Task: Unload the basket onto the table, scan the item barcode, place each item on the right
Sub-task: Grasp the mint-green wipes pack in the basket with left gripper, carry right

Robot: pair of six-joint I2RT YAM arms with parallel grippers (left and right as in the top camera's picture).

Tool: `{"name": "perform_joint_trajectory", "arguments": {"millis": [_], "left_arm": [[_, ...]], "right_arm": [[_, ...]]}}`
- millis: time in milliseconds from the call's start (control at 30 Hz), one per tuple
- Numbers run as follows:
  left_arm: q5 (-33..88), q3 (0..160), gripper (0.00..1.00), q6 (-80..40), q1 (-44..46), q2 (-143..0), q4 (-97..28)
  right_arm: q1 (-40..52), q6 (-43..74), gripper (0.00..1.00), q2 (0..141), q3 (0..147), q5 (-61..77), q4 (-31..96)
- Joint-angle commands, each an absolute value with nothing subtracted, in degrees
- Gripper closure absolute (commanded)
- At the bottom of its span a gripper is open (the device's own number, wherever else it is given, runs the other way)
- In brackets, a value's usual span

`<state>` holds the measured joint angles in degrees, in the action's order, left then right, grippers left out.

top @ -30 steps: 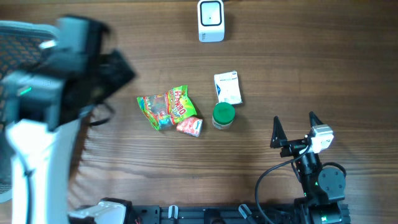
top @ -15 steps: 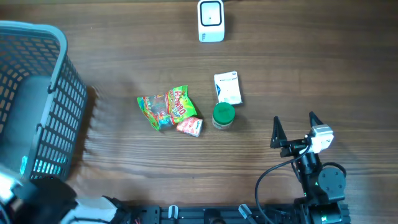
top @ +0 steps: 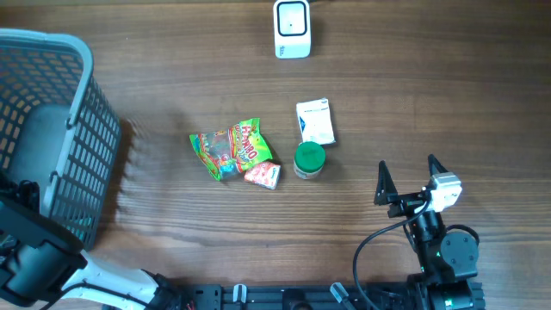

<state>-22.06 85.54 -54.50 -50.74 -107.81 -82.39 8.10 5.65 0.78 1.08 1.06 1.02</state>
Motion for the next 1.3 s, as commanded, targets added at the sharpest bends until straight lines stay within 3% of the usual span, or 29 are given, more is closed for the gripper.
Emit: {"name": "perform_joint_trajectory", "arguments": {"millis": [0, 133, 267, 633, 767, 833, 867, 900, 1100, 1267], "left_arm": [[-25.58, 84.36, 0.0, -52.45, -50.48, -107.7, -79.81], [-24.95, 78.91, 0.0, -45.08, -45.69, -107.74, -69.41], [-24.99, 74.56, 0.0, -44.95, -40.69, -107.74, -63.31], [-23.86, 64.4, 0.02, -45.43, -42.17, -107.74, -55.68], [-23.83, 63.53, 0.31, -45.87, -42.24, -107.74, -55.53], [-23.51, 63.53, 0.61, -45.89, -42.24, -107.74, -56.21], [-22.63, 63.53, 0.89, -45.87, -42.24, -107.74, -56.34], [-22.33, 63.53, 0.96, -45.84, -42.24, -107.74, -56.31], [-16.29, 76.18, 0.96, -45.8, -42.24, -105.95, -64.4], [-0.14, 110.21, 0.96, -45.8, -42.22, -103.9, -79.72]], "right_arm": [[8.23, 4.62, 0.0, 0.43, 0.78, 1.32, 0.75], [8.23, 4.62, 0.0, 0.43, 0.78, 1.32, 0.75], [8.23, 4.62, 0.0, 0.43, 0.78, 1.32, 0.75], [8.23, 4.62, 0.0, 0.43, 0.78, 1.32, 0.75], [8.23, 4.6, 0.0, 0.43, 0.78, 1.32, 0.75], [8.23, 4.62, 0.0, 0.43, 0.78, 1.32, 0.75], [8.23, 4.62, 0.0, 0.43, 0.78, 1.32, 0.75], [8.23, 4.62, 0.0, 0.43, 0.78, 1.32, 0.75], [8.23, 4.62, 0.0, 0.43, 0.78, 1.32, 0.75], [8.23, 4.62, 0.01, 0.43, 0.78, 1.32, 0.75]]}}
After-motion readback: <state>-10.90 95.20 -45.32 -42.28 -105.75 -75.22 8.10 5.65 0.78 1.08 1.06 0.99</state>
